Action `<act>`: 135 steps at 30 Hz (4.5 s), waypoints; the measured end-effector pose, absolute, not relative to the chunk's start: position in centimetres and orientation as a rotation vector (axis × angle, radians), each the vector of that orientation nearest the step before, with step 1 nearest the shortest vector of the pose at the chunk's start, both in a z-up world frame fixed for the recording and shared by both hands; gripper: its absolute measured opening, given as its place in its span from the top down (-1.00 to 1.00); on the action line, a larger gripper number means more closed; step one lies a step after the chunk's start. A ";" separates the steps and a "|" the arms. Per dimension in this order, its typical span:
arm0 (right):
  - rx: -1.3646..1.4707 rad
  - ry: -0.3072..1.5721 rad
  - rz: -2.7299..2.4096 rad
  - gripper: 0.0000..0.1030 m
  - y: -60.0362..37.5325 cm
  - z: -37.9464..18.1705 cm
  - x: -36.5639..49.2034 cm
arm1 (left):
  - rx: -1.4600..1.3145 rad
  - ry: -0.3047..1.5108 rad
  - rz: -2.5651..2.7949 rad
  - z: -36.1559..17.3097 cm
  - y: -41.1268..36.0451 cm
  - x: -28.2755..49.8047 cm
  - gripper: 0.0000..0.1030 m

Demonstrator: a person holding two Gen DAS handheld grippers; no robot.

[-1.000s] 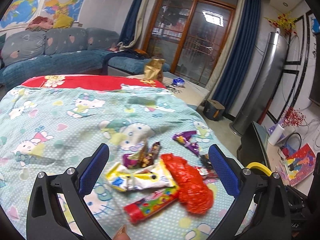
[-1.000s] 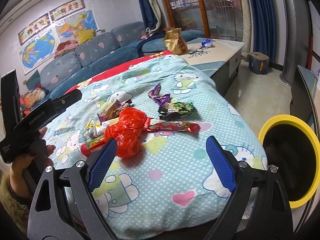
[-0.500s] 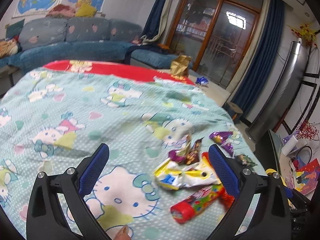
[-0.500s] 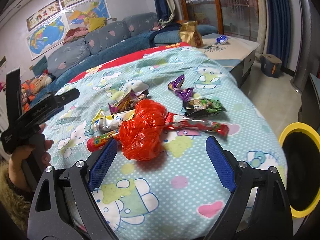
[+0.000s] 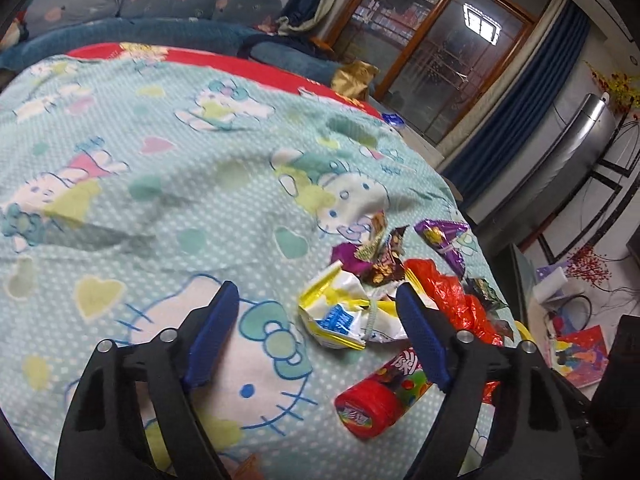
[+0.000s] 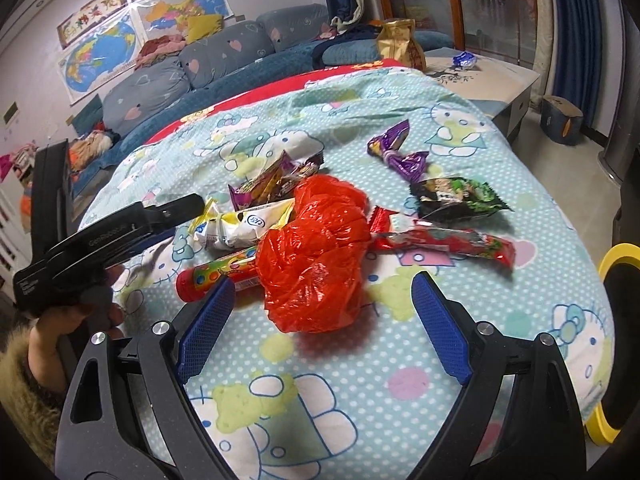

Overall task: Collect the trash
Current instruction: 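Grasp the white-and-yellow chip bag with the left tool while the right tool grasps the red netting, then carry the chip bag and red netting with both tools over the yellow bin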

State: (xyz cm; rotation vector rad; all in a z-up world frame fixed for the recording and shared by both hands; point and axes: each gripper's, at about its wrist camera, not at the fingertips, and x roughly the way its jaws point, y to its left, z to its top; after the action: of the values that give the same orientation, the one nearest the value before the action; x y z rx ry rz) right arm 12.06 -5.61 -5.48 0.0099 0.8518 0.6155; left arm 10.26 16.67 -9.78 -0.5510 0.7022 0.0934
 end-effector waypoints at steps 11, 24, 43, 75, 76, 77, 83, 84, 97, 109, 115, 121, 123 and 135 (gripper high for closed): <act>0.028 0.900 0.638 -0.32 -4.4 -6.9 12.7 | -0.587 0.751 0.069 -11.0 16.2 11.5 -0.27; 0.052 0.913 0.662 0.56 -5.1 -7.3 12.6 | -0.591 0.737 0.034 -10.4 15.2 11.1 0.36; 0.067 0.809 0.691 0.58 -7.2 -4.2 10.1 | -0.547 0.593 0.022 -4.6 15.9 8.2 0.45; 0.122 0.706 0.582 0.58 -13.6 -1.7 9.0 | -0.459 0.540 -0.113 -1.0 10.3 8.0 0.45; 0.126 0.704 0.574 0.58 -14.0 -1.7 9.1 | -0.456 0.540 -0.118 -0.9 10.1 8.0 0.45; 0.129 0.703 0.568 0.58 -14.3 -1.6 9.1 | -0.450 0.540 -0.125 -0.8 9.7 8.1 0.45; 0.147 0.694 0.522 0.58 -16.1 -1.5 9.4 | -0.430 0.541 -0.152 -0.4 8.1 8.3 0.45; 0.152 0.692 0.512 0.58 -16.5 -1.4 9.4 | -0.429 0.541 -0.156 -0.4 7.9 8.4 0.45; 0.177 0.675 0.433 0.58 -20.5 -1.3 9.6 | -0.380 0.553 -0.220 0.1 4.1 9.3 0.45; 0.211 0.645 0.331 0.58 -24.8 -0.8 10.1 | -0.331 0.572 -0.285 0.3 -0.1 10.2 0.45; 0.226 0.635 0.277 0.58 -27.4 -0.9 10.6 | -0.300 0.586 -0.319 0.1 -2.2 10.7 0.45; 0.244 0.635 0.225 0.58 -29.7 -1.1 11.1 | -0.269 0.599 -0.349 -0.2 -4.2 11.0 0.45; 0.248 0.633 0.210 0.58 -30.2 -1.1 11.2 | -0.256 0.604 -0.361 -0.3 -5.0 11.1 0.45; 0.271 0.660 0.113 0.58 -34.2 -2.4 12.0 | -0.200 0.631 -0.429 -1.0 -9.0 11.6 0.45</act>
State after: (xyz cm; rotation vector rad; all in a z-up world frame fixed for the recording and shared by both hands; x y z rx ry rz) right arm 11.99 -34.22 -2.35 0.2708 0.6596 0.1126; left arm 11.65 -8.98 -0.98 -0.1997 0.6312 -0.4294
